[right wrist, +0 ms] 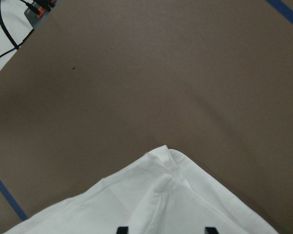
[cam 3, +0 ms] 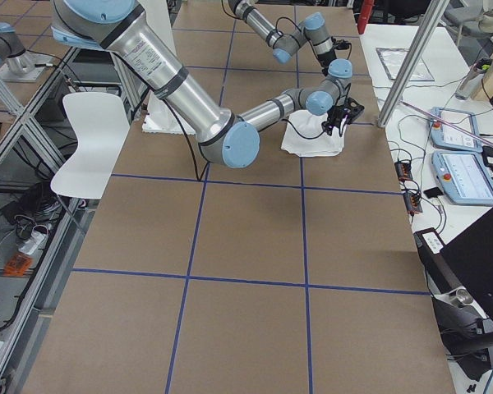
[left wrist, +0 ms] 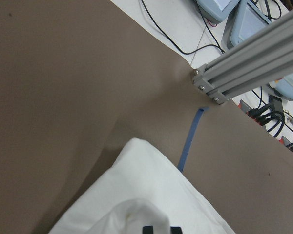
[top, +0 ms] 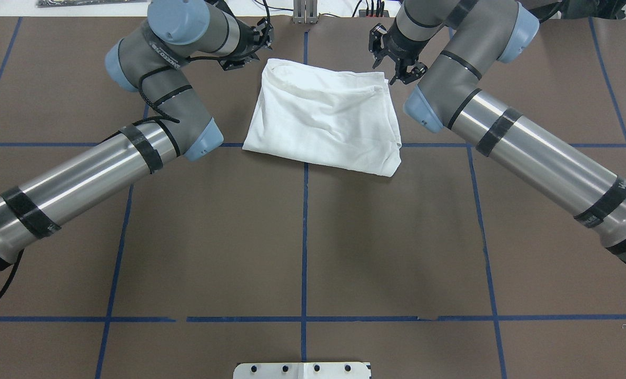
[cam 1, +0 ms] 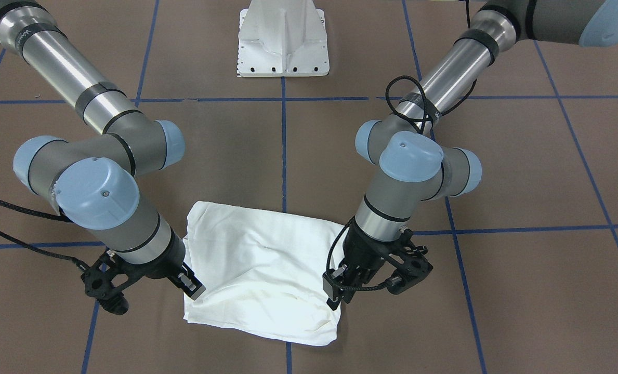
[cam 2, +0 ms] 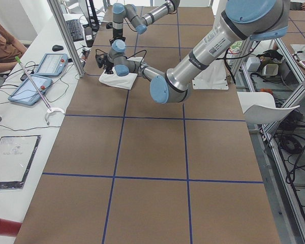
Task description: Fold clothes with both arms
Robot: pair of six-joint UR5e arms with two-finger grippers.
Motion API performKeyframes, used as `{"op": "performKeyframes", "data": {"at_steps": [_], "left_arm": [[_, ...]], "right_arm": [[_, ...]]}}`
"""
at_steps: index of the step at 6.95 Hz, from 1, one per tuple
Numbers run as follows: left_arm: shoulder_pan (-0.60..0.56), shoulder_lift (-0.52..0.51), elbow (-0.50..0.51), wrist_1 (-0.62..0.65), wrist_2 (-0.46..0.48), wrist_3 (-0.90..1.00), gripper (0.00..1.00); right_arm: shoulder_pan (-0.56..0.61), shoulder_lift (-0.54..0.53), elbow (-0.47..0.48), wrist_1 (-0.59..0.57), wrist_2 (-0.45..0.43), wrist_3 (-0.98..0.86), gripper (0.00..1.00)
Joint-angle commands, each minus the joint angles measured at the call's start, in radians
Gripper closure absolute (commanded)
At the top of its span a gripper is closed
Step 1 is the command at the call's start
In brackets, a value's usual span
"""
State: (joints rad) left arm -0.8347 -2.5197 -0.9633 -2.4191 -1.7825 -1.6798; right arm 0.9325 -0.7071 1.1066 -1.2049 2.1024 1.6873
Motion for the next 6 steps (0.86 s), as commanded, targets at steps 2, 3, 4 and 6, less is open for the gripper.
{"op": "performKeyframes", "data": {"at_steps": [2,3,4,6], "left_arm": [[-0.040,0.007,0.008,-0.009,-0.011,0.018,0.00],[-0.043,0.075,-0.058,-0.009,-0.058,0.129,0.00],[-0.053,0.178,-0.157,-0.006,-0.101,0.263,0.00],[-0.127,0.388,-0.335,0.000,-0.170,0.525,0.00]], "right_arm": [[0.055,-0.017,-0.031,0.016,0.042,-0.130,0.00],[0.069,-0.046,-0.019,0.018,0.042,-0.218,0.00],[0.090,-0.120,0.043,0.010,0.044,-0.313,0.00],[0.181,-0.282,0.136,0.004,0.066,-0.559,0.00]]}}
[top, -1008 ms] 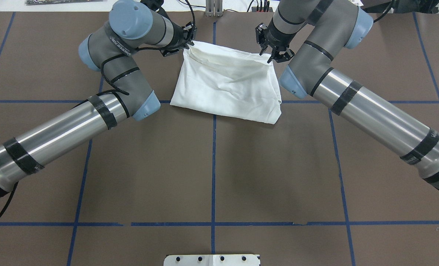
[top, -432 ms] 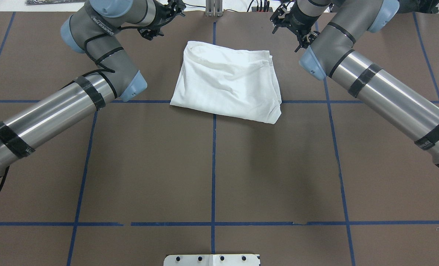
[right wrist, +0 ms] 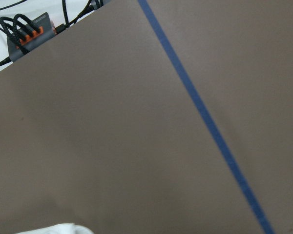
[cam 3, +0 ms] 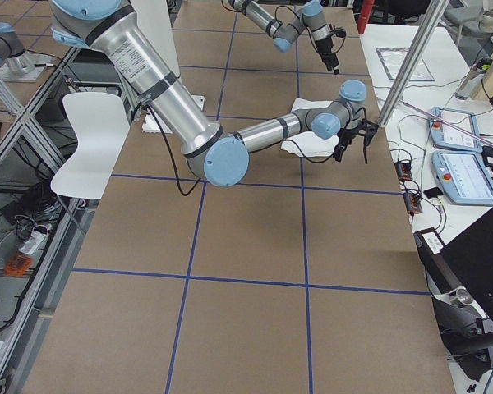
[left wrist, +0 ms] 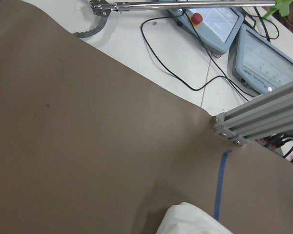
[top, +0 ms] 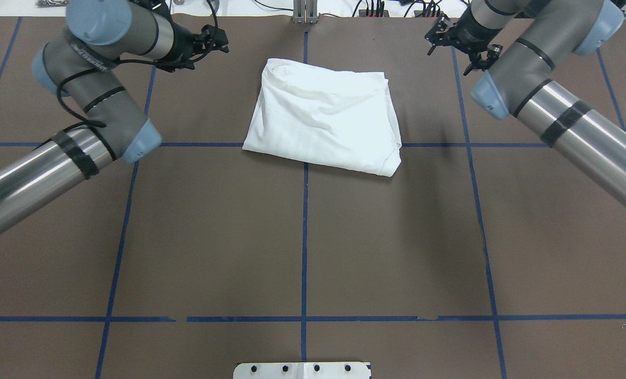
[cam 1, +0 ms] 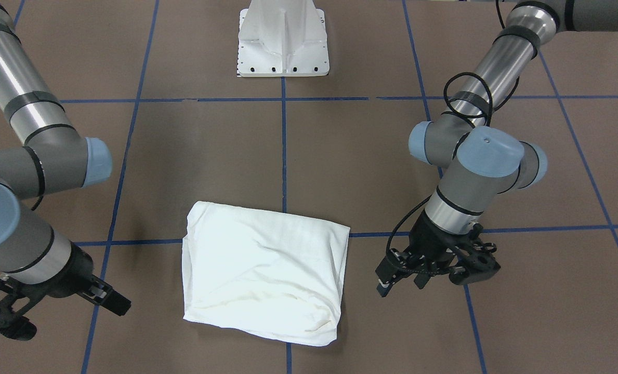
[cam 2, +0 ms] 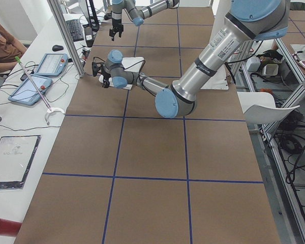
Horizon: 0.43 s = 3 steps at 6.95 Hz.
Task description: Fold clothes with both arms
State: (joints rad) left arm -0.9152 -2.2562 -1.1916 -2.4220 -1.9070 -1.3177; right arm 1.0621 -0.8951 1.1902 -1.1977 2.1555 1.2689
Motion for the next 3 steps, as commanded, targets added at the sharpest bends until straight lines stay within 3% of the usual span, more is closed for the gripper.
{"op": "performKeyframes", "data": {"at_steps": [1,3], "left_arm": [[-0.132,0.192,-0.141,0.004,-0.134,0.327,0.00],[-0.312,0.285,-0.134,0.073,-0.281,0.748,0.00]], "right_arm": [[0.120,-0.173,0.086,-0.005,0.041,-0.284,0.00],[0.231,-0.391,0.210,-0.022,0.148,-0.566,0.00]]}}
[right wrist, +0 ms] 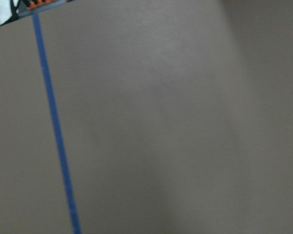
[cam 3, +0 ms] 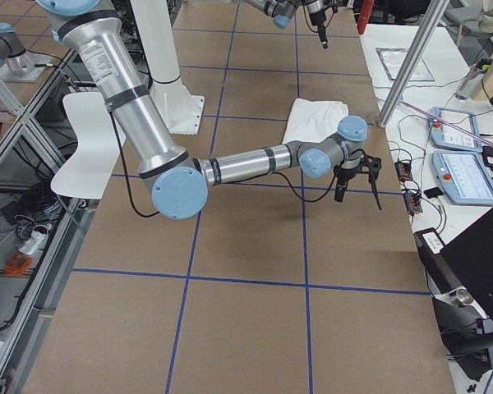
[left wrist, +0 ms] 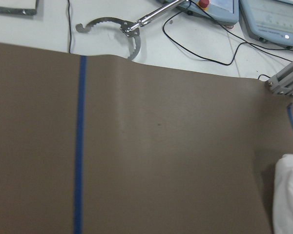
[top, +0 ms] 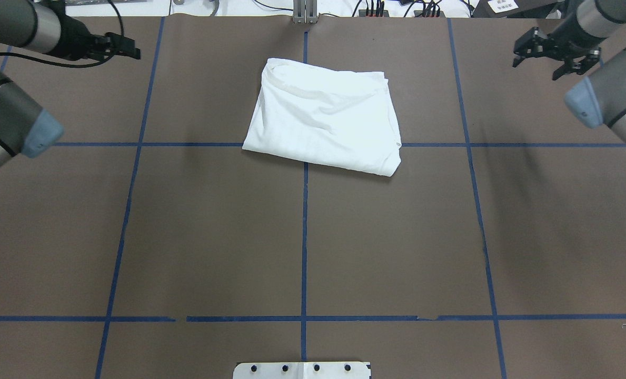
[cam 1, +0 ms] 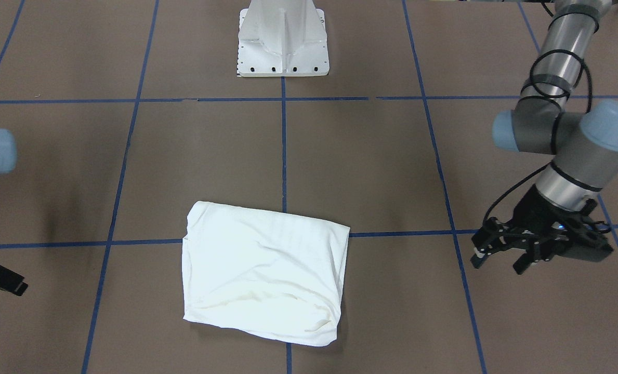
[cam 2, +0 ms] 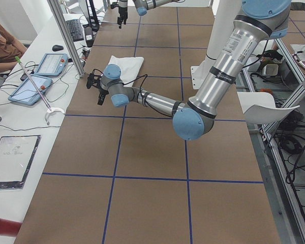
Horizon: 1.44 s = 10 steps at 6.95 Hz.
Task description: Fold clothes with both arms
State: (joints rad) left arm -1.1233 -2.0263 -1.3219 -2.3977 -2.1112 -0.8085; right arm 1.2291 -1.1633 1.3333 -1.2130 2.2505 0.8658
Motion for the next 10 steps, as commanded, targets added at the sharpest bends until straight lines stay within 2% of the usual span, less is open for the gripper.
{"op": "performKeyframes", "data": {"at_steps": [1,2,3,4,6,7,8,10], "left_arm": [[-0.190,0.069,0.004,0.130,-0.075,0.452,0.00],[-0.261,0.096,0.007,0.185,-0.081,0.601,0.00],[-0.335,0.176,-0.003,0.192,-0.137,0.693,0.00],[-0.375,0.239,-0.025,0.187,-0.259,0.695,0.00],[-0.405,0.371,-0.132,0.187,-0.263,0.690,0.00],[-0.408,0.430,-0.190,0.189,-0.265,0.684,0.00],[-0.411,0.484,-0.238,0.190,-0.265,0.683,0.00],[-0.411,0.491,-0.261,0.192,-0.263,0.611,0.00]], "right_arm": [[0.149,-0.212,0.105,-0.010,0.099,-0.308,0.00],[0.203,-0.245,0.110,-0.055,0.109,-0.418,0.00],[0.252,-0.286,0.127,-0.098,0.110,-0.536,0.00],[0.269,-0.324,0.162,-0.143,0.109,-0.592,0.00],[0.280,-0.403,0.261,-0.158,0.101,-0.594,0.00],[0.277,-0.400,0.285,-0.209,0.095,-0.594,0.00],[0.277,-0.410,0.287,-0.211,0.092,-0.594,0.00],[0.276,-0.415,0.288,-0.209,0.092,-0.594,0.00]]}}
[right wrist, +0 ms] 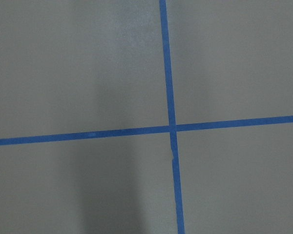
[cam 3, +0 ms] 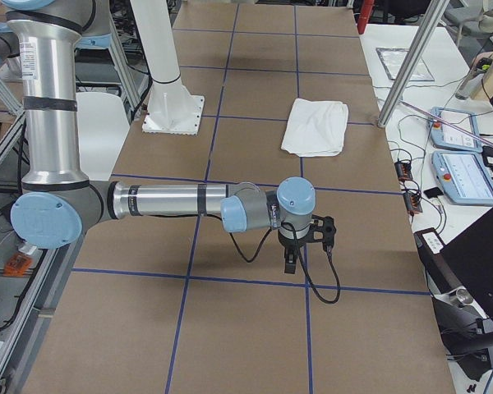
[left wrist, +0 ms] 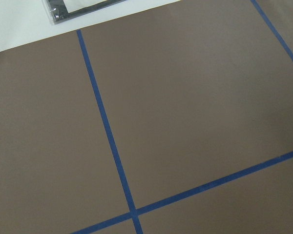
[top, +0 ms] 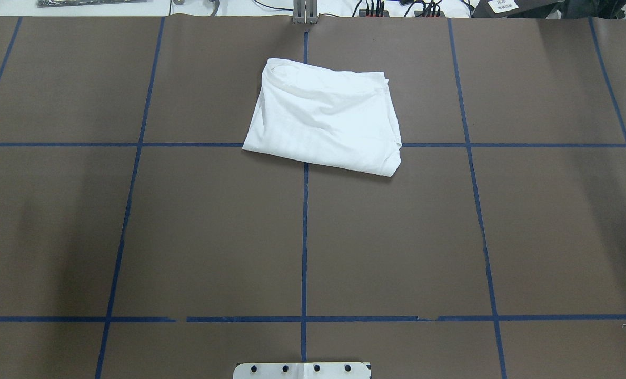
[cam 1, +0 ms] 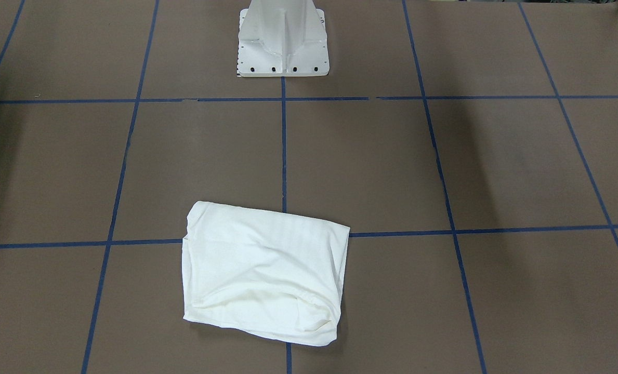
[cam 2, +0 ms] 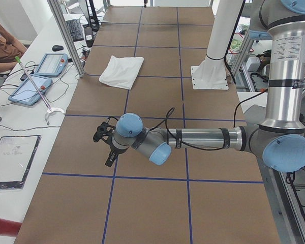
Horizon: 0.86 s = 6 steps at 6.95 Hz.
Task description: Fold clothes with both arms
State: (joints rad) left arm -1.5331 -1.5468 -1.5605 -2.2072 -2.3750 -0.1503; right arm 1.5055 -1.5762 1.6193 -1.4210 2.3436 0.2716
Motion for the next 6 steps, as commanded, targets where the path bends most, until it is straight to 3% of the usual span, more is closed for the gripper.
{"op": "performKeyframes", "data": {"at_steps": [1,4,6], "left_arm": [[-0.001,0.048,-0.047,0.000,0.002,-0.051,0.00],[-0.001,0.131,-0.116,-0.012,0.002,-0.049,0.00],[0.005,0.134,-0.179,0.073,0.007,-0.077,0.00]], "right_arm": [[-0.001,-0.004,0.002,0.002,-0.003,0.000,0.00],[-0.001,-0.002,-0.001,0.004,-0.006,0.000,0.00],[-0.001,-0.011,-0.015,0.008,-0.003,0.001,0.00]]}}
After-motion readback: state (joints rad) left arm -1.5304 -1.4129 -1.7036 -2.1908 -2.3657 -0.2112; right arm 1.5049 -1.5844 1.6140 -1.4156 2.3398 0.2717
